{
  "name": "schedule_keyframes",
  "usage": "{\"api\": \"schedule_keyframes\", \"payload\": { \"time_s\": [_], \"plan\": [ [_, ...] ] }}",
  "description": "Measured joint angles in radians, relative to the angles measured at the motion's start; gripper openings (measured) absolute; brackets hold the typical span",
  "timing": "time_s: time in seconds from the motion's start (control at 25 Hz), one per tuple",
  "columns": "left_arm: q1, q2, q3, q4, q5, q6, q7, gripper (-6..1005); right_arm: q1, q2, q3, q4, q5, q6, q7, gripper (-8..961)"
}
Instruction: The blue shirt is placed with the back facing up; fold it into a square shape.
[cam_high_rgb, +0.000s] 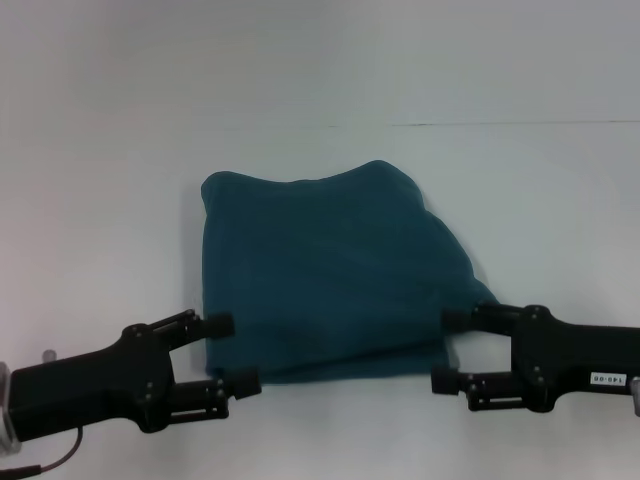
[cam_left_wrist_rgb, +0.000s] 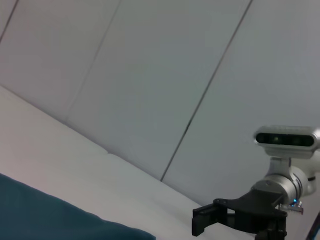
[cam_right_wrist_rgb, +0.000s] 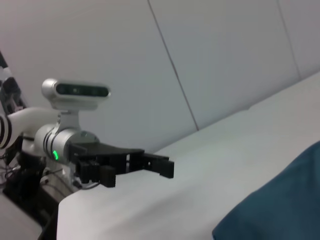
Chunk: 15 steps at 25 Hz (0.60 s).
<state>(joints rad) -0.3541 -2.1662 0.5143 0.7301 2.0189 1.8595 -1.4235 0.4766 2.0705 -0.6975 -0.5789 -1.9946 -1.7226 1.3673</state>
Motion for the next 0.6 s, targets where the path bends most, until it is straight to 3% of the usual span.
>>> {"api": "schedule_keyframes", "payload": {
  "time_s": [0.6],
  "plan": [
    [-0.018,-0.004,0.078,-0.008,0.023,-0.005,0.040,936,0.018,0.000,-0.004,0.000,-0.032,-0.002,0.020,927]
  ]
}}
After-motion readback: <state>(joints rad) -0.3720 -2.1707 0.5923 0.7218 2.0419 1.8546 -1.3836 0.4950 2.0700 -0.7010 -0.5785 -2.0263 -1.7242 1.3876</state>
